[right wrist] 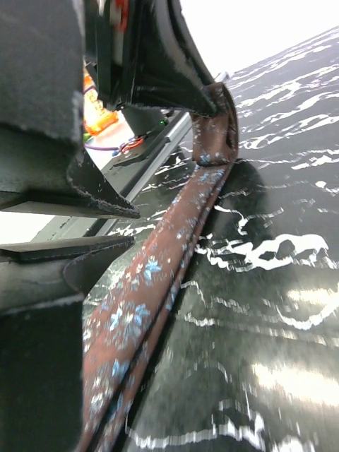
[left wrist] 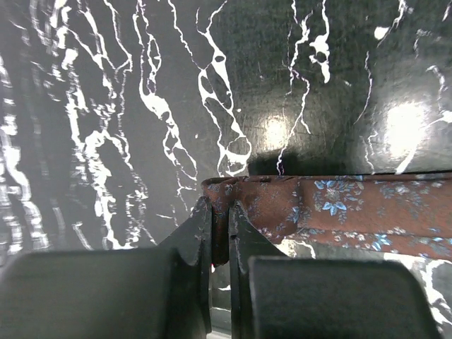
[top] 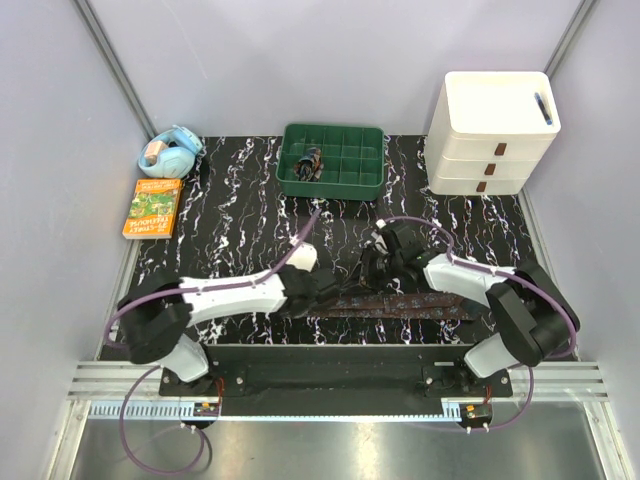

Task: Roll the ties
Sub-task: Roll the tie at the center of the board.

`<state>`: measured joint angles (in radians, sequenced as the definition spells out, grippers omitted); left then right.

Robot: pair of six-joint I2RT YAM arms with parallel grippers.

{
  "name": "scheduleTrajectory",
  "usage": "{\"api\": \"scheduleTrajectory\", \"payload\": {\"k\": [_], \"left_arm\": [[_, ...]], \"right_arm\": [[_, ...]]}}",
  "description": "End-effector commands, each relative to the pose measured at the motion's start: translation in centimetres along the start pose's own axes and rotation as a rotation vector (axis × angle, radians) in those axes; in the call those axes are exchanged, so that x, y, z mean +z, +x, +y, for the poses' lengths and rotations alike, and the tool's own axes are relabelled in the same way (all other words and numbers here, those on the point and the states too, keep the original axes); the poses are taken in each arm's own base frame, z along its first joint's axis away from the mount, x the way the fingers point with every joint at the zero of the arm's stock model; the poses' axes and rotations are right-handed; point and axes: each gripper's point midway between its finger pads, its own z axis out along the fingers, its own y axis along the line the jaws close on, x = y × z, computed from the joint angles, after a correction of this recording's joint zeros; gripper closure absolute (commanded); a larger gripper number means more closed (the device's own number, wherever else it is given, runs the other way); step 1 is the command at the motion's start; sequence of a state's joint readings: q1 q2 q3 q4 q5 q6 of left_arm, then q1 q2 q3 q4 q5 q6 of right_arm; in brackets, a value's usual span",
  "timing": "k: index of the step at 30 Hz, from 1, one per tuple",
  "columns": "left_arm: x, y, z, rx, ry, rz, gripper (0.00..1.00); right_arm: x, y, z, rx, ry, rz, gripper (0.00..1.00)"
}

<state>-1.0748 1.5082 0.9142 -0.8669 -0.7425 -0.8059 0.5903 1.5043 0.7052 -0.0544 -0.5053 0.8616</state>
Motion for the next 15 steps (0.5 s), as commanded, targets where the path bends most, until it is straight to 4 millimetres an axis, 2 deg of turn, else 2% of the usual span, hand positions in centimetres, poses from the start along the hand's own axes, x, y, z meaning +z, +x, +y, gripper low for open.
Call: {"api": "scheduleTrajectory", "payload": {"k": [1,2,6,8,15], "left_arm": [[-0.4,-1.7,0.5,0.086,-0.151,-0.077,1.00],[-1.0,-1.9,0.0,0.120,-0.159,-0.086,1.00],[-1.0,-2.1,-1.5,0.224,-0.235,-0.105,1.00],[-1.8,-2.6,-2.4,0.249,-0.236,-0.119,1.00],[-2.2,-2.7,-5.7,0.314,-0.216,-0.125,1.00]], "right_arm": [[-1.2,-1.0,-0.4,-0.004,-0.005,-0.040,0.77],[-1.4,-1.2,-0.4,0.000,-0.005,-0.045,0.77],[-2.1,-1.9,-1.0,0.019,-0.008,-0.067,0.77],[-2.4,-1.9,-1.2,0.023,-0.009,-0.072,0.78],[-3.3,-2.5,-2.2,0.054,-0.004,-0.090,0.78]]}}
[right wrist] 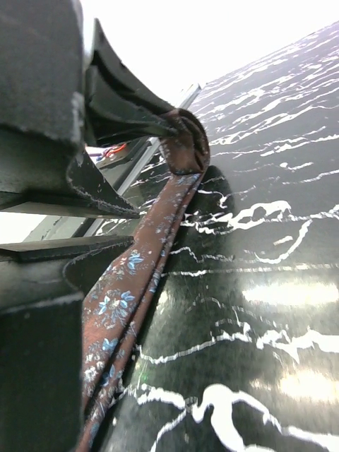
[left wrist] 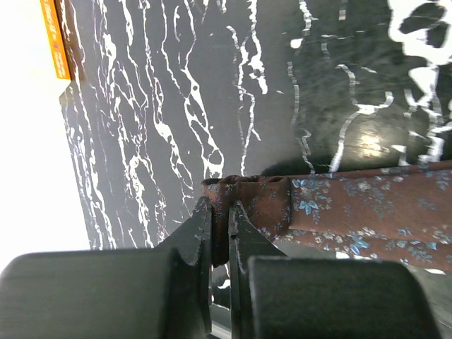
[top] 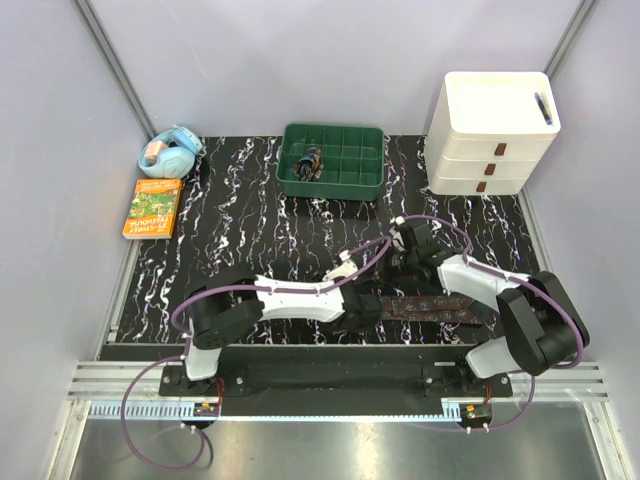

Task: Roll the ties
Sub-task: Roll the tie at the center of the board.

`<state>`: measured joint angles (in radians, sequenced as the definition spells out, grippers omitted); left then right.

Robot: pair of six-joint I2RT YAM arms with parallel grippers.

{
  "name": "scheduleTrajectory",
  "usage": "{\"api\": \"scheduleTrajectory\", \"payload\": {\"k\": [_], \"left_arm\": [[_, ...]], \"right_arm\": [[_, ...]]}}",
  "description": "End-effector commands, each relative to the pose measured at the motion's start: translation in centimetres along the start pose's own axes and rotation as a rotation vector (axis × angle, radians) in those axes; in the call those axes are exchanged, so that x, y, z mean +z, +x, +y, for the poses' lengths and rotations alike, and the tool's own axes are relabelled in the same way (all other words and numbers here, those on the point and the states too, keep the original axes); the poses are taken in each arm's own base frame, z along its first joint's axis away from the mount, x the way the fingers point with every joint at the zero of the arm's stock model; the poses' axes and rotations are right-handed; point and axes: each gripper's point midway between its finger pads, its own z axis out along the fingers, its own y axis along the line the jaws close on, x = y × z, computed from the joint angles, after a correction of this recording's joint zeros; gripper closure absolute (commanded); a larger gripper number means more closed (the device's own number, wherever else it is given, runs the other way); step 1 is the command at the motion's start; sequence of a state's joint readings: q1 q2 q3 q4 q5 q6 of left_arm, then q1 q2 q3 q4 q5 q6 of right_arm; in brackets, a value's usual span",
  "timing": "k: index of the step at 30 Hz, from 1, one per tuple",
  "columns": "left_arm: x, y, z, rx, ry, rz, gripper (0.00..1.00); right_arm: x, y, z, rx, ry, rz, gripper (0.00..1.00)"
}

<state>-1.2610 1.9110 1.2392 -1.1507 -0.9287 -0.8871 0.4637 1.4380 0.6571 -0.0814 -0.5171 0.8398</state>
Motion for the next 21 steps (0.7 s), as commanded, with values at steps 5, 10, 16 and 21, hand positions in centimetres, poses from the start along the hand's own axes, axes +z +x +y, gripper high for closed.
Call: {"api": "scheduleTrajectory", "payload": {"k": [5,10,16,21], "left_arm": [[-1.6,-2.4,-2.3,0.039,-0.004,-0.056,1.00],[-2.3,-2.1,-4.1,0.050,0.025,-0.052,1.00],[-2.2,-1.1,-5.7,0.044,0.050,-0.025,1.00],[-2.4,-0.1,-7.6,0.040,0.127,0.012,1.00]], "right_arm": [[-1.2,-0.5,-0.4,-0.001,-0.021,-0.013,0.78],[-2.3,-1.8,-1.4,0.023,-0.024,-0.038,0.78],[-3.4,-3.2,-1.7,0.038,-0.006,-0.072,0.78],[-3.6,-3.7,-1.9,0.037,0.005,-0.080,0.77]]}}
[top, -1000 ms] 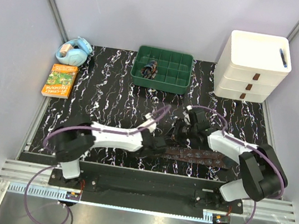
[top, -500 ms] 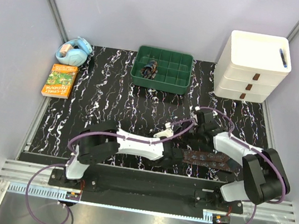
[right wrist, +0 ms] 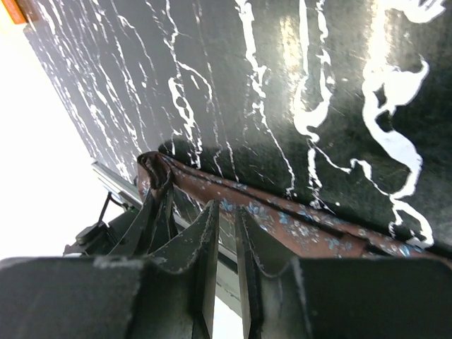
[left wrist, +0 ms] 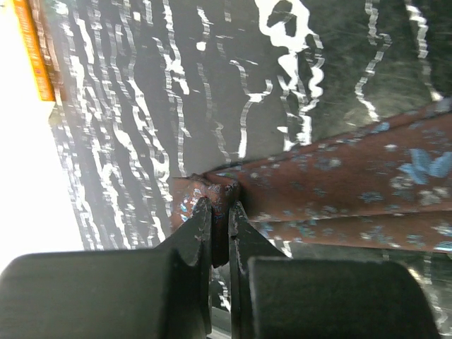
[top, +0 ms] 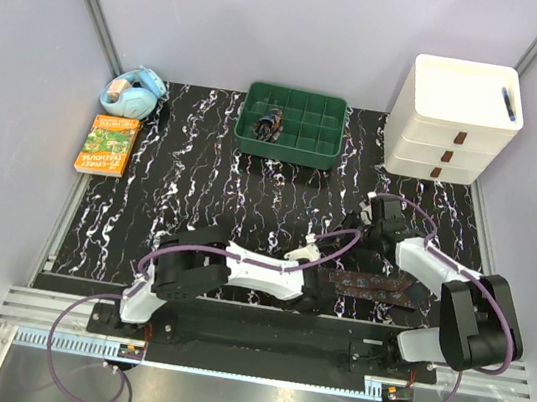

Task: Roll the ties
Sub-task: Roll the tie at the center of the board.

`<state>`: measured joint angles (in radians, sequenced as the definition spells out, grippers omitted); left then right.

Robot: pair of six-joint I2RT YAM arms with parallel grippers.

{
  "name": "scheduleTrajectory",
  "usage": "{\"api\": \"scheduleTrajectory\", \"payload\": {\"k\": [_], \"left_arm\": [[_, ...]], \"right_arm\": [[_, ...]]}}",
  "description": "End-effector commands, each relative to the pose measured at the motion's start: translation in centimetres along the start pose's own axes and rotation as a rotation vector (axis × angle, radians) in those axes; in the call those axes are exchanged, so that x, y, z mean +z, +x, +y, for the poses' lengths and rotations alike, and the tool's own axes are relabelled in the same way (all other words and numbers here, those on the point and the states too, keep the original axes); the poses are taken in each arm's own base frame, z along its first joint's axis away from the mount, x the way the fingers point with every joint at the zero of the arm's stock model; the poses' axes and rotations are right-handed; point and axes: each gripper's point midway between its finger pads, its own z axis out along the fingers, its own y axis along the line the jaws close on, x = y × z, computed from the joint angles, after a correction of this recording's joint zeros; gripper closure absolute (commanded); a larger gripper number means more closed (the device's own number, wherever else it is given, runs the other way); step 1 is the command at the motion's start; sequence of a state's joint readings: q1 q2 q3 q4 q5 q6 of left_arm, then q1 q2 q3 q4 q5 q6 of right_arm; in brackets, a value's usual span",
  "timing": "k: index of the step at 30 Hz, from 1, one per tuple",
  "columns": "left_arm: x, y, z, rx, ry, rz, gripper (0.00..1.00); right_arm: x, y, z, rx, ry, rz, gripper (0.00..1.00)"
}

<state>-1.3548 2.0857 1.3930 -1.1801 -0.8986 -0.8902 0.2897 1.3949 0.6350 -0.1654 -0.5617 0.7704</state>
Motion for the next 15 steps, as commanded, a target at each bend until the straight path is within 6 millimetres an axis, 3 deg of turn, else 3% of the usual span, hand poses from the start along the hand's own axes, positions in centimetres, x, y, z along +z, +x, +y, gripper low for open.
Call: {"api": "scheduleTrajectory", "payload": {"k": [1,7,15], "left_arm": [[-0.4,0.2,-3.0,-0.064,0.118,0.029,1.00],[-0.8,0.8,-4.5,-0.126,0.228,0.045,0.92],[-0.6,1.4,-4.9,-0.149,0.254,0.051,0.78]], "right_arm": [[-0.9,-1.0,1.2,-0.040,-0.026,-0.020,0.77],[-1.1,-1.2,1.4,-0.047,-0.030,-0.022,0.78],[-1.2,-1.3,1.8,-0.049,-0.036,-0.021,0.78]]}}
